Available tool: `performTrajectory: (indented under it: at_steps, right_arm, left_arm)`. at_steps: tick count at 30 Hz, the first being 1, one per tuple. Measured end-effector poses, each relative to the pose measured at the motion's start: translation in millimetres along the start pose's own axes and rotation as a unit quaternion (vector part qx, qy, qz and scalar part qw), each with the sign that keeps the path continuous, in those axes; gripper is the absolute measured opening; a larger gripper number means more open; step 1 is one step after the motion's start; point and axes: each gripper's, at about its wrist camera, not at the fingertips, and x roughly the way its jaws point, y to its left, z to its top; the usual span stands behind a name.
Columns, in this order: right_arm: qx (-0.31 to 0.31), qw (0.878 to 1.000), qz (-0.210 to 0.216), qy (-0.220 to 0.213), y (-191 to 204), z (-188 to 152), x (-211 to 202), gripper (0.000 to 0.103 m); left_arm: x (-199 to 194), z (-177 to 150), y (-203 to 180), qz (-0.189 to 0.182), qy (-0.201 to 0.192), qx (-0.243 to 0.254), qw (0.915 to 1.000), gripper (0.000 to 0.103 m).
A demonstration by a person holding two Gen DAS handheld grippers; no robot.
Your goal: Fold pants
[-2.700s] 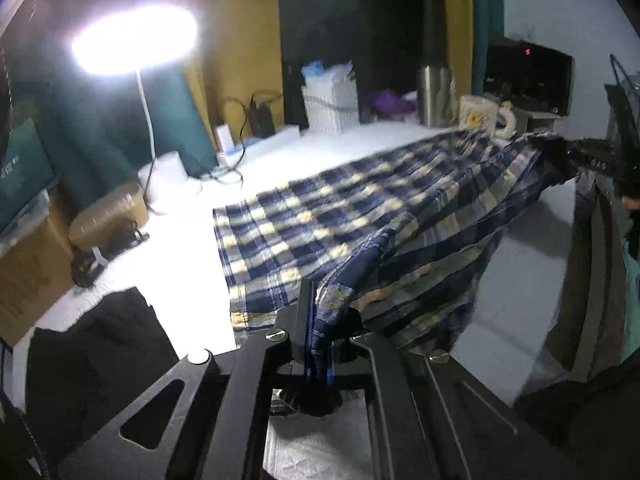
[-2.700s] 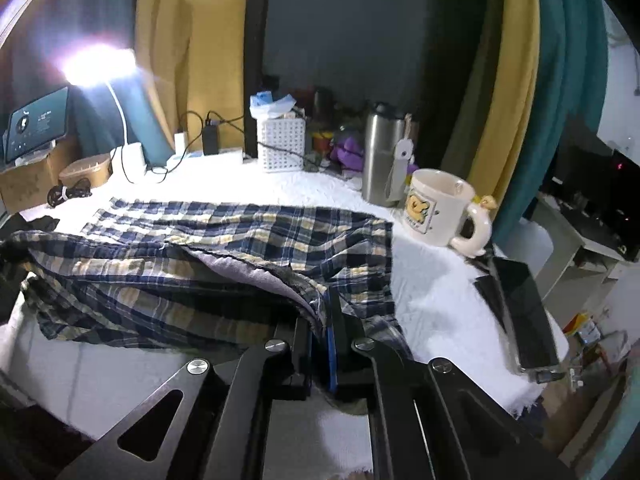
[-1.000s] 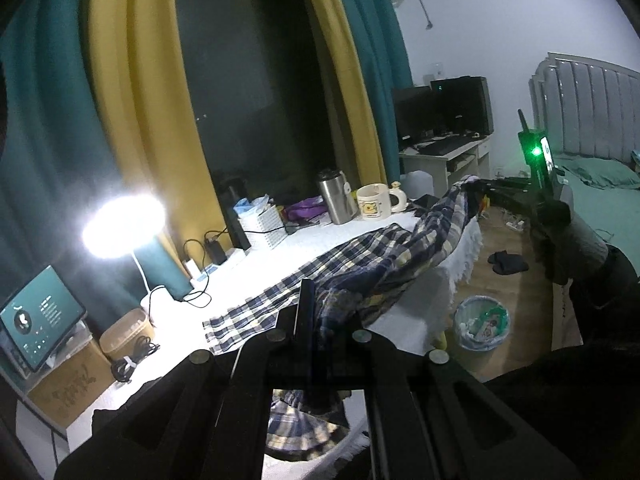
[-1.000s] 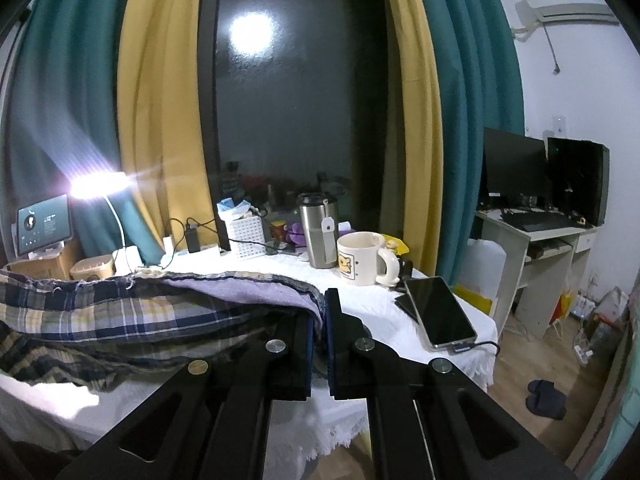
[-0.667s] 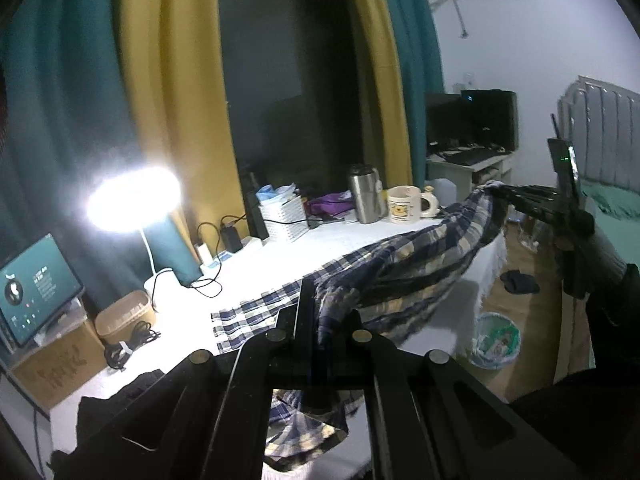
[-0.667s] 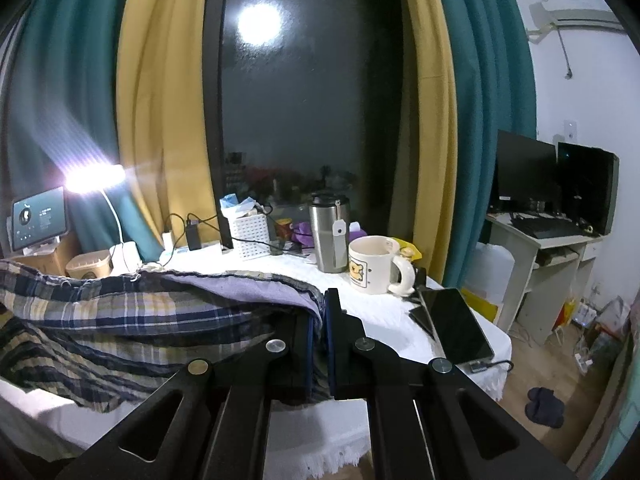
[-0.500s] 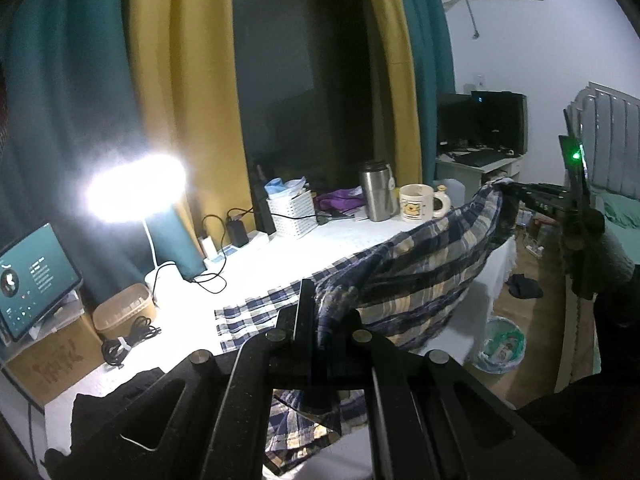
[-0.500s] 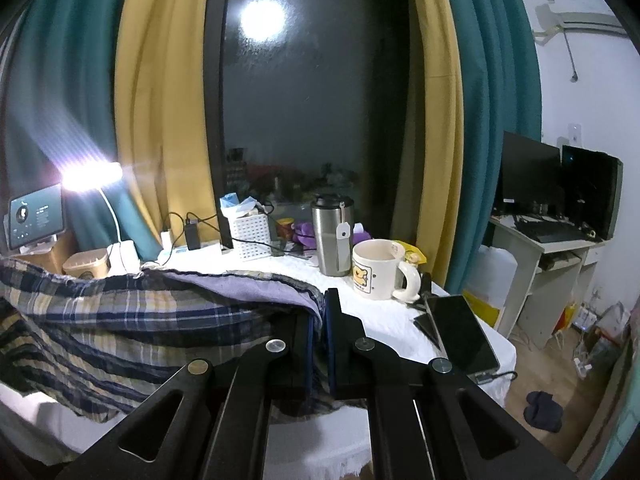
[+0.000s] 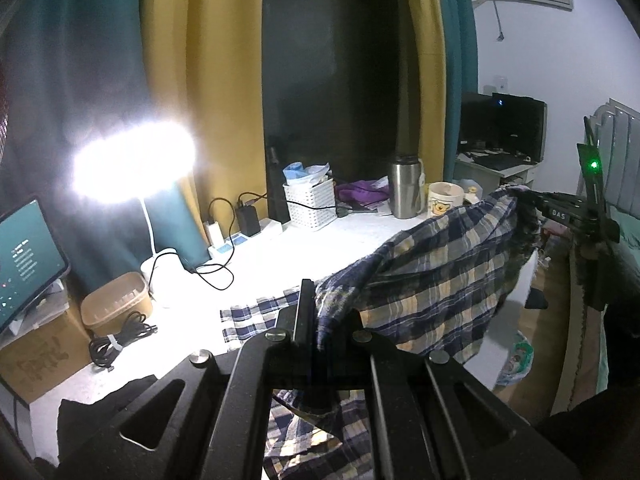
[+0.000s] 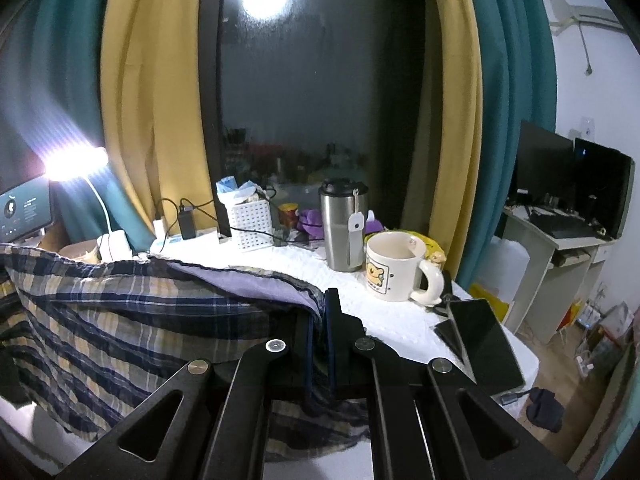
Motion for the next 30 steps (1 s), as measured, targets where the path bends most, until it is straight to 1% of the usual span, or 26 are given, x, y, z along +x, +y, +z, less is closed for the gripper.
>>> performTrajectory:
  at_steps: [7, 18, 26, 30]
  right_arm:
    - [0.003, 1.0, 0.002, 0.026, 5.1, 6.0, 38.0, 0.005]
    - [0.001, 0.998, 0.007, 0.061, 10.5, 12.4, 100.2, 0.005]
    - [0.002, 0.995, 0.011, 0.099, 19.0, 7.2, 158.3, 0.005]
    - [0.007, 0.992, 0.009, 0.123, 21.3, -1.3, 187.1, 0.005]
  left_arm:
    - [34.2, 3.1, 20.2, 0.0, 0.012, -0.014, 0.9998, 0.003]
    - [90.4, 7.4, 52.5, -0.004, 0.043, -0.028, 0.9987, 0.003]
    - [142.1, -2.5, 77.3, -0.003, 0.084, -0.039, 0.9957, 0.003]
    - [175.0, -12.8, 90.0, -0.008, 0.116, -0.042, 0.9923, 0.003]
